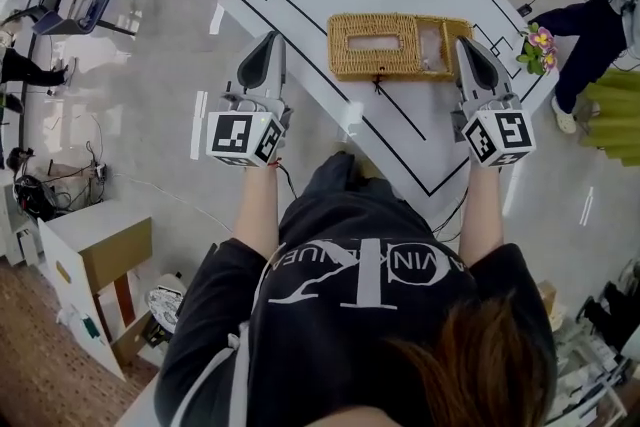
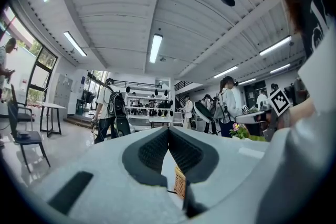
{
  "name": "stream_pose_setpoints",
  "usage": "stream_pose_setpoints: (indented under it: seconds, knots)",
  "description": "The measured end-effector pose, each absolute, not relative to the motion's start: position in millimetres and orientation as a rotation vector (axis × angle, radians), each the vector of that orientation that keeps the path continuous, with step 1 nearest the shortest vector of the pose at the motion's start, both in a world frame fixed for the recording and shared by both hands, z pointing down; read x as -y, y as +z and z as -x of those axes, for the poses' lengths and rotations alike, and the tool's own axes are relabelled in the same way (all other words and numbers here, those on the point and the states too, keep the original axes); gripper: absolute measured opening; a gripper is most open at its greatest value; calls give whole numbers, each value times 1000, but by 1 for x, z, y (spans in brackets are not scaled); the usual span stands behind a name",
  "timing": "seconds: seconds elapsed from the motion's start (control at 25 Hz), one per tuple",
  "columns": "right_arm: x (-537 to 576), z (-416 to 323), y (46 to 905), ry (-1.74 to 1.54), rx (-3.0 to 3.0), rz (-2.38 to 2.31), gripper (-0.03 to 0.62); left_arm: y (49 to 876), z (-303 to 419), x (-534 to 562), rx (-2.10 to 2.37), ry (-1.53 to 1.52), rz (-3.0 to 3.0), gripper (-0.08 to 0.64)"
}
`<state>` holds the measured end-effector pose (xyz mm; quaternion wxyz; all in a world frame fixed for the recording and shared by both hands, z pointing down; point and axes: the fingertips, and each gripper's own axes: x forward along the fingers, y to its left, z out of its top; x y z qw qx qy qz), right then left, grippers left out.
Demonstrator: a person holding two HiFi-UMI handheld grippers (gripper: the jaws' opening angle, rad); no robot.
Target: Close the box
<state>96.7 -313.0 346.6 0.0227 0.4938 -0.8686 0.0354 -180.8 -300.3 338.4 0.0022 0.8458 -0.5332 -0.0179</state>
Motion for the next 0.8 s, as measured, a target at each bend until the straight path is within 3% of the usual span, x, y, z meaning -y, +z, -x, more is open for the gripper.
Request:
stream_pose_setpoints:
  seconds: [0.8]
  knots:
    - [313,-92,325,46,2737,-1531,-2,309,194,305,1759,-101,-2659,6]
